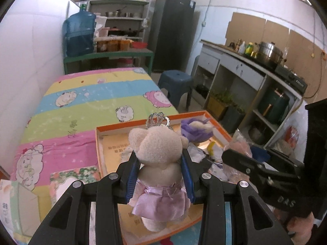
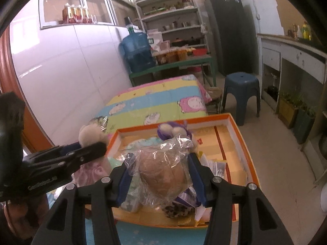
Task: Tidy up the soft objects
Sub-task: 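Carry the teddy bear and bagged orange ball over the orange box, then lower the teddy bear into the box with the left tool while the right tool releases the orange ball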
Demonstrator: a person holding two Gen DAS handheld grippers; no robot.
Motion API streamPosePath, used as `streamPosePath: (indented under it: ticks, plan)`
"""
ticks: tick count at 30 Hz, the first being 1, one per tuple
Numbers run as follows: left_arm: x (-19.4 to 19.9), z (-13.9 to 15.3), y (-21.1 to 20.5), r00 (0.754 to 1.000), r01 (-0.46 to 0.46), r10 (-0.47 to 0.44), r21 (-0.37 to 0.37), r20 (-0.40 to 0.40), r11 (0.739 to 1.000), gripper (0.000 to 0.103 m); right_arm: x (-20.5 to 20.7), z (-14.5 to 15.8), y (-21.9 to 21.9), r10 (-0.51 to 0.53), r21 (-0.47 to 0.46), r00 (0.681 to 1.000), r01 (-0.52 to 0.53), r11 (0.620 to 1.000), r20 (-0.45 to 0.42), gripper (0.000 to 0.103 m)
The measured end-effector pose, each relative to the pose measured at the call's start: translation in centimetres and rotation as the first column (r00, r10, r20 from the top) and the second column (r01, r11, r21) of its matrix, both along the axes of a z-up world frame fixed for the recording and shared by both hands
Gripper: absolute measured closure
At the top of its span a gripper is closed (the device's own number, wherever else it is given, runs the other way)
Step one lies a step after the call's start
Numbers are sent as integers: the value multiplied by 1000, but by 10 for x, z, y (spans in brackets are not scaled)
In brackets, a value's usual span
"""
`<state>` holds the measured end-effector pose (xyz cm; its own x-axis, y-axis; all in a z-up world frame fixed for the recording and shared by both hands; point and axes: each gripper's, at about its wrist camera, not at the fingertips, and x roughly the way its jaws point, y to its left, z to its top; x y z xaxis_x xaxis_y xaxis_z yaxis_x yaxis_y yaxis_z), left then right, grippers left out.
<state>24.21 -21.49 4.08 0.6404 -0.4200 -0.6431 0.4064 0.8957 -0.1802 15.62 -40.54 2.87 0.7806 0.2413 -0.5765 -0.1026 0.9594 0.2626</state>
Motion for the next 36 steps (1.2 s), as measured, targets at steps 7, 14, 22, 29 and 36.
streamPosePath:
  ticks: [7,14,22,29,36]
  plan:
    - [27,-19,-12,999,7,-6,16,-50,1000,63,20,-20,-1,5,-9,999,-6,1000,-52,50]
    - [49,-34,-21,997,3,-2,9,-73,1000,62,44,-31,-1,-22,-49,998,19,999,-65,50]
    - [58,-46,-17,997,13,-14,-21,-78,1000,58,55,-49,7,-38,-112,994,27,993,-98,48]
    - [59,-53,-16,988,37,-47,-66,-144,997,32,48,-49,5,-29,-95,996,21,995,-87,37]
    - [51,-48,-13,990,45,-55,-81,-127,996,30,36,-41,7,-41,-99,997,35,994,-62,37]
